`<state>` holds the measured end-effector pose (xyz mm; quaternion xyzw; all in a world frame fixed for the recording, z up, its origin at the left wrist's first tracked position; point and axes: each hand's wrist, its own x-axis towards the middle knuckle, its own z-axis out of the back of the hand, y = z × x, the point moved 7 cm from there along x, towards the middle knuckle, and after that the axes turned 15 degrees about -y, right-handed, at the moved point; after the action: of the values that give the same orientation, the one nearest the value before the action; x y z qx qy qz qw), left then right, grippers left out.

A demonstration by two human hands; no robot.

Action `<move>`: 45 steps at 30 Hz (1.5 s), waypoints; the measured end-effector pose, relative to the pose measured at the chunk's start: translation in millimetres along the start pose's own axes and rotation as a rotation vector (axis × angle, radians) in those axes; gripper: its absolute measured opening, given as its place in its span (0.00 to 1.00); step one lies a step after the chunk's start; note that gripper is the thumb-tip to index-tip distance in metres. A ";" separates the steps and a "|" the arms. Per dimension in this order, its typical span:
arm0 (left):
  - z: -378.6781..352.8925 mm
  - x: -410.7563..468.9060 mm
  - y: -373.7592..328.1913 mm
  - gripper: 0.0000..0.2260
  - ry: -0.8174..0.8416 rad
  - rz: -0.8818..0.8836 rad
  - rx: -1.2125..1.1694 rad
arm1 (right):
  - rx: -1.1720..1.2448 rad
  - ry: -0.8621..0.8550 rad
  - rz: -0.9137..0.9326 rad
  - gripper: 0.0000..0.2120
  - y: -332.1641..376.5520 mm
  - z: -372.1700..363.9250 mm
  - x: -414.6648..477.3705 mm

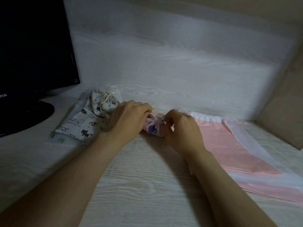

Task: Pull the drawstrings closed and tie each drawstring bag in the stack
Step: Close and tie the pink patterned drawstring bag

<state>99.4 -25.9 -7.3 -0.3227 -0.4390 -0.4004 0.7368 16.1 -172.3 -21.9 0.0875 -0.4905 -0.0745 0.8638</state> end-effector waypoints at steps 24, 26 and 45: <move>-36.3 -20.0 17.5 0.29 0.190 0.789 -0.677 | 0.957 0.156 -0.988 0.08 -17.1 -24.0 -17.3; -35.9 -19.6 12.4 0.33 0.225 0.784 -0.704 | 0.877 0.178 -0.970 0.06 -21.4 -30.0 -19.1; -54.2 -36.8 -0.4 0.23 0.480 0.792 -0.673 | 0.957 0.132 -1.052 0.12 -18.1 -37.4 -19.0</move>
<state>109.3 -59.6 -62.5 -0.5795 0.0469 -0.2735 0.7663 37.9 -182.9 -60.6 0.6864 -0.3087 -0.2524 0.6082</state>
